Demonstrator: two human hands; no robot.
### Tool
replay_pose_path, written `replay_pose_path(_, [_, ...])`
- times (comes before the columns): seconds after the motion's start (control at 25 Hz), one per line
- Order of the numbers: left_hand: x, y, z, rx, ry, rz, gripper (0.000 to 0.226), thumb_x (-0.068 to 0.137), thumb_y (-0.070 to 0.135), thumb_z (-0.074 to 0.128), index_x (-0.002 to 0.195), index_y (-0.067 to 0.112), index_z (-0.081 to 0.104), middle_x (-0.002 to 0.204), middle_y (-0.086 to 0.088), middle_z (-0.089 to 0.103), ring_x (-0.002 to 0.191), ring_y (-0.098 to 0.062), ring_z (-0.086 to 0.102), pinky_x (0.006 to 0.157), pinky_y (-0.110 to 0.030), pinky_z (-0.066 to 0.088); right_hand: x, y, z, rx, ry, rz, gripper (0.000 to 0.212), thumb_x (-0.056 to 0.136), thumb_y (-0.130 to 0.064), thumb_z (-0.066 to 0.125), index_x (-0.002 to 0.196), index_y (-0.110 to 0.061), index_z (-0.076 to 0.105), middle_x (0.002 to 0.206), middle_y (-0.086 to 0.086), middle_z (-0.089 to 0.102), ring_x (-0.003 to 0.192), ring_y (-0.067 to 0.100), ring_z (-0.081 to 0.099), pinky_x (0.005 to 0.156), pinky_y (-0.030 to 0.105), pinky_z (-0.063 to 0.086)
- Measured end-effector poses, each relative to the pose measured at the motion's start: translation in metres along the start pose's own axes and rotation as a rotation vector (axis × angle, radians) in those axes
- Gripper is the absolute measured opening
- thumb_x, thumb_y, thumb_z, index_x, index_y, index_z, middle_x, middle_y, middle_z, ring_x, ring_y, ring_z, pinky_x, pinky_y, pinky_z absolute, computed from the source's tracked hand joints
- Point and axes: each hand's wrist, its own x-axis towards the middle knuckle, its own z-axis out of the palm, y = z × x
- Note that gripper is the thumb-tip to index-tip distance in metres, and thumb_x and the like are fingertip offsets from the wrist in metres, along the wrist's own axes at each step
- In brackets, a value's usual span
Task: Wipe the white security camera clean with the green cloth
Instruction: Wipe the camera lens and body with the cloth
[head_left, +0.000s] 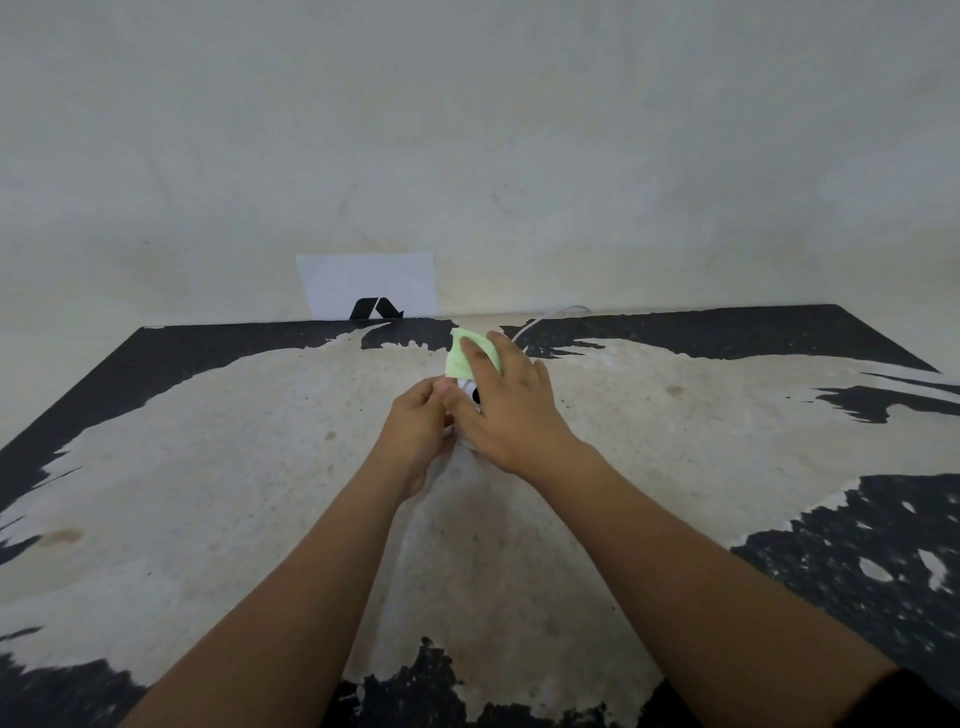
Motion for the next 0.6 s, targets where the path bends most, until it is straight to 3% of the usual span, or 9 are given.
replay_pose_path(0.08, [0.0, 0.0, 0.001, 0.001, -0.006, 0.008, 0.03, 0.097, 0.027, 0.042, 0.106, 0.012, 0.067, 0.104, -0.013, 0.073, 0.088, -0.022, 0.071, 0.07, -0.029, 0.058, 0.006, 0.002, -0.004, -0.031, 0.0, -0.022, 0.072, 0.087, -0.066, 0.02, 0.145, -0.026, 0.033, 0.157, 0.011, 0.025, 0.145, 0.032, 0.02, 0.118, 0.051, 0.014])
replay_pose_path(0.2, [0.0, 0.0, 0.003, -0.003, 0.012, 0.005, 0.033, 0.097, 0.035, 0.044, 0.112, 0.017, 0.067, 0.104, -0.006, 0.074, 0.094, -0.02, 0.071, 0.079, -0.031, 0.058, 0.01, 0.004, -0.008, 0.222, -0.059, 0.066, 0.061, 0.092, -0.058, 0.033, 0.143, -0.026, 0.037, 0.154, 0.009, 0.028, 0.142, 0.03, 0.025, 0.116, 0.042, 0.023])
replay_pose_path(0.36, [0.002, -0.002, 0.003, -0.003, 0.038, -0.025, 0.035, 0.097, 0.036, 0.042, 0.115, 0.018, 0.065, 0.108, -0.006, 0.073, 0.101, -0.022, 0.069, 0.09, -0.039, 0.055, 0.01, 0.009, -0.008, 0.471, -0.073, 0.19, 0.068, 0.091, -0.06, 0.031, 0.148, -0.023, 0.026, 0.15, 0.009, 0.04, 0.136, 0.022, 0.037, 0.108, 0.035, 0.031])
replay_pose_path(0.52, [0.002, -0.001, -0.001, -0.018, 0.022, -0.044, 0.038, 0.097, 0.038, 0.041, 0.118, 0.017, 0.064, 0.11, -0.005, 0.072, 0.102, -0.022, 0.068, 0.084, -0.033, 0.055, -0.007, 0.01, -0.004, 0.638, -0.108, 0.304, 0.068, 0.095, -0.054, 0.033, 0.15, -0.02, 0.016, 0.148, 0.008, 0.043, 0.132, 0.025, 0.044, 0.099, 0.029, 0.033])
replay_pose_path(0.6, [0.002, 0.0, -0.001, -0.009, 0.025, -0.05, 0.038, 0.097, 0.039, 0.041, 0.119, 0.017, 0.062, 0.111, -0.006, 0.071, 0.103, -0.022, 0.066, 0.084, -0.034, 0.054, -0.018, 0.01, 0.007, 0.627, -0.151, 0.35, 0.074, 0.093, -0.059, 0.031, 0.152, -0.019, 0.009, 0.152, 0.009, 0.038, 0.136, 0.027, 0.04, 0.105, 0.032, 0.031])
